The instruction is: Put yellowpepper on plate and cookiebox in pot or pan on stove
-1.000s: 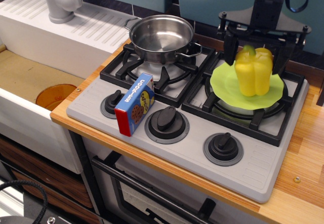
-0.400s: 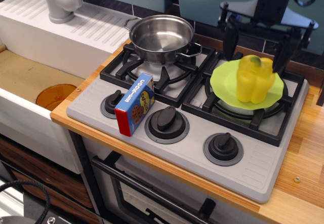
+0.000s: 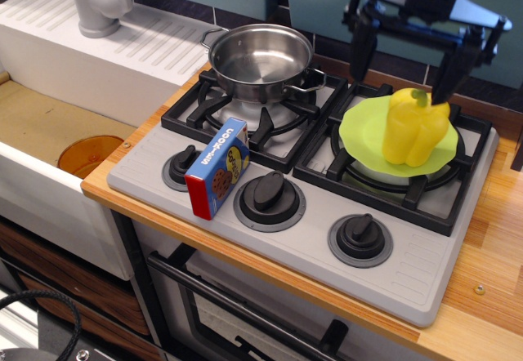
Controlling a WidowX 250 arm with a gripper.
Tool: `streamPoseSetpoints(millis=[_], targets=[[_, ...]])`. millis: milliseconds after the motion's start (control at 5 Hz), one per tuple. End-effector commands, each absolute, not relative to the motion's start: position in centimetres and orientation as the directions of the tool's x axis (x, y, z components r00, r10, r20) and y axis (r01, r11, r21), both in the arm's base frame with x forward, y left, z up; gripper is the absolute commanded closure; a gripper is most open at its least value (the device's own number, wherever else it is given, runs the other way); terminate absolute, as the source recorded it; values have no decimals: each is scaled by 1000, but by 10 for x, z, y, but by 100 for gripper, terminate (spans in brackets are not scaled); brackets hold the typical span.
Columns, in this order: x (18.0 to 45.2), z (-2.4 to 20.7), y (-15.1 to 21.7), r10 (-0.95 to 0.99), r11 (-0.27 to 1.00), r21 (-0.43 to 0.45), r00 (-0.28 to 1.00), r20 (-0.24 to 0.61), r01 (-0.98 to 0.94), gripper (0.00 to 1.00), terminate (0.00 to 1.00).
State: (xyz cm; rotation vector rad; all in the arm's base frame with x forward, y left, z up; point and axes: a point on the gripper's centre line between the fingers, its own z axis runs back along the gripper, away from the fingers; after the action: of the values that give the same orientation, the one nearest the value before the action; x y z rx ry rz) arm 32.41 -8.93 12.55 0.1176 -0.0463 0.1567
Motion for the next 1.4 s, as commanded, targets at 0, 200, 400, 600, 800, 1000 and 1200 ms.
streamPoseSetpoints(millis=[0, 200, 400, 600, 800, 1000, 1200], targets=[[324, 161, -86, 109, 987, 107, 989, 101, -120, 0, 0], [324, 161, -86, 109, 987, 107, 989, 101, -120, 0, 0], [324, 161, -86, 109, 987, 107, 989, 101, -120, 0, 0], [309, 166, -65, 112, 980, 152, 985, 129, -131, 0, 0], [305, 167, -40, 99, 979, 161, 983, 156, -124, 0, 0], [300, 161, -18, 86, 980, 162, 981, 177, -115, 0, 0], [296, 151, 2, 86, 977, 174, 976, 199, -122, 0, 0]])
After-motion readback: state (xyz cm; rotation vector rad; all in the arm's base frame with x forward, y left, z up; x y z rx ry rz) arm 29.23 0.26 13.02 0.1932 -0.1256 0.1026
